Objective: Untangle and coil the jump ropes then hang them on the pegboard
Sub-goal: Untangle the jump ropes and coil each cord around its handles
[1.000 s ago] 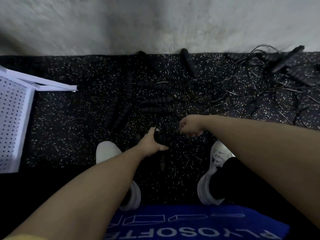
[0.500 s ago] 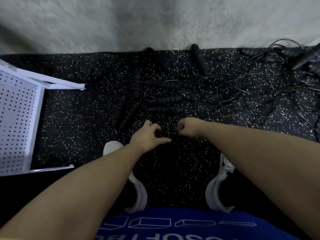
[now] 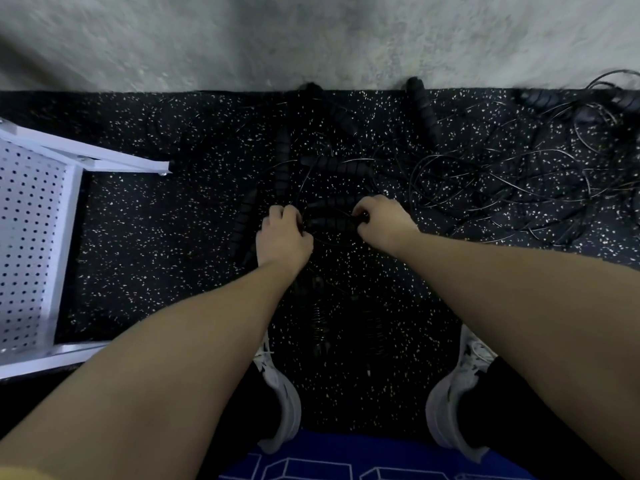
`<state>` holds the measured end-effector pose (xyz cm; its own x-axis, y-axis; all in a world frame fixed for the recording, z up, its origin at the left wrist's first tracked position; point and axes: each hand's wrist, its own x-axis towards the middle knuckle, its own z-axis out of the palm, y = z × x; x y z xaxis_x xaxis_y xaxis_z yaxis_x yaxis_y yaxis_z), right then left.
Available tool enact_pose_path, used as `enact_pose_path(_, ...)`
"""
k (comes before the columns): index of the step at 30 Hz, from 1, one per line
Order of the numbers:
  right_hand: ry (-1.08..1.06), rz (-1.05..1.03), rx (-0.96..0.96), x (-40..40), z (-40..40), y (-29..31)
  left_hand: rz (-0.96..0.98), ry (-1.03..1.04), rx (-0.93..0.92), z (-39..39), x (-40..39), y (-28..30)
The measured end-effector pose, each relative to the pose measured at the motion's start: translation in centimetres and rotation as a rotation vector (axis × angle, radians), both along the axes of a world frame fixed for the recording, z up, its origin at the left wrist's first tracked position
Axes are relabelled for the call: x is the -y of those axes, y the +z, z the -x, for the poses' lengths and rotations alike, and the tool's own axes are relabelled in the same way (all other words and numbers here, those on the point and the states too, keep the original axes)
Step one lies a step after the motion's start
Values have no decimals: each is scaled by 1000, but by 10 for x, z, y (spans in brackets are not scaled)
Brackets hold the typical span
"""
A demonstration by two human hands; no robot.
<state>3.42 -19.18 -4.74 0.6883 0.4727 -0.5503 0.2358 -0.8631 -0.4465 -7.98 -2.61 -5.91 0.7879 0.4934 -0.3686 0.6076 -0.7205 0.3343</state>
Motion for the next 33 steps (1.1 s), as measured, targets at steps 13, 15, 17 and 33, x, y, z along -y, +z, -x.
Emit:
enact_pose_path(13,89,296,215,-23,-18,-13,-21,-13,-28,-8,-7,-11)
enact_pose_path(15,57,273,136,-25,-17,-13,-27,-45,-32,-8,-5,-10)
enact_pose_path(17,98,307,115,-24,-15,-12,47,10,-36,-8,-5,-7)
enact_pose_path(33,-132,-314,20,18,-48,204,543,119,258,-48,1,167)
